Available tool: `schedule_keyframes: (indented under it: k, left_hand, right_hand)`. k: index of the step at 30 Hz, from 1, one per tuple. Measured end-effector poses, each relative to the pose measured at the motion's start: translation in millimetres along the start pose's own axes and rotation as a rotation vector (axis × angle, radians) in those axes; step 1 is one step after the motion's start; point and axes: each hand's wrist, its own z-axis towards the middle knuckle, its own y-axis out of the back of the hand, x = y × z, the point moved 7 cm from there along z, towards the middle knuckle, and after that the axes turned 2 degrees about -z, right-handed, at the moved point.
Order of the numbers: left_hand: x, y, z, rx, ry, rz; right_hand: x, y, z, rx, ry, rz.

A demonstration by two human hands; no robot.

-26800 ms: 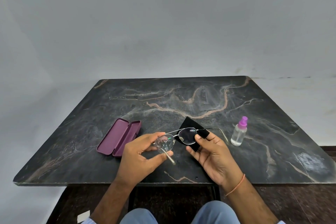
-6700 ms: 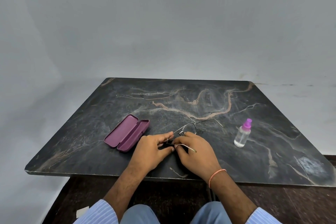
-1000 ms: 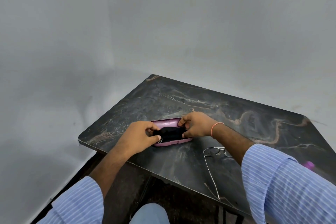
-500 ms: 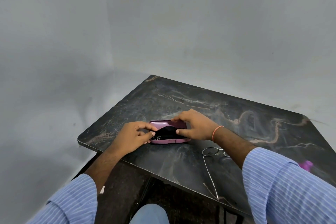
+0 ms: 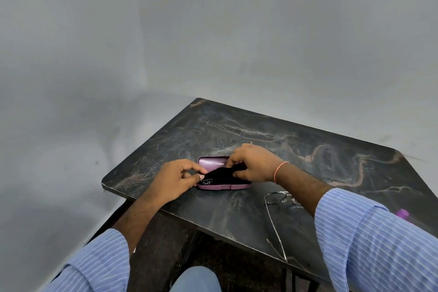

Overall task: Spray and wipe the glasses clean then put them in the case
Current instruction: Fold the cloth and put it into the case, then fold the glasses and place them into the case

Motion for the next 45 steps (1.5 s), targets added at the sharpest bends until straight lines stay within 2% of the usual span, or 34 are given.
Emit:
schedule_keyframes:
  k: [10, 21, 27, 32, 35, 37, 40, 45]
  left_hand:
    - [1, 2, 2, -0.001, -0.029, 0.065]
    - [-17, -2, -11, -0.057, -0.118, 0.274]
    - [-15, 1, -13, -0.092, -0.138, 0.281]
    - [-21, 8, -15, -0.126, -0.225, 0.319]
    - [-41, 14, -30, -0.219, -0.376, 0.328]
    - [-58, 8, -42, -0.244, -0.486, 0.299]
    - [-83, -27, -54, -0.140, -0.596, 0.266]
    - [-121, -94, -59, 0.135, -0.690, 0.329]
  right_hand:
    - [0, 3, -31, -0.100, 0.207, -0.211]
    - [1, 1, -56, -0.066, 0.209, -0.214]
    - [-18, 9, -69, -0.078, 0.081, -0.076]
    - [-38, 38, -102, -0.125, -0.056, 0.004]
    - [-54, 54, -141, -0.161, -0.197, -0.026]
    - [-70, 61, -172, -0.240, -0.309, -0.053]
    - [-89, 52, -212, -0.249, -0.404, -0.097]
    - [-80, 26, -232, -0.053, -0.276, -0.133]
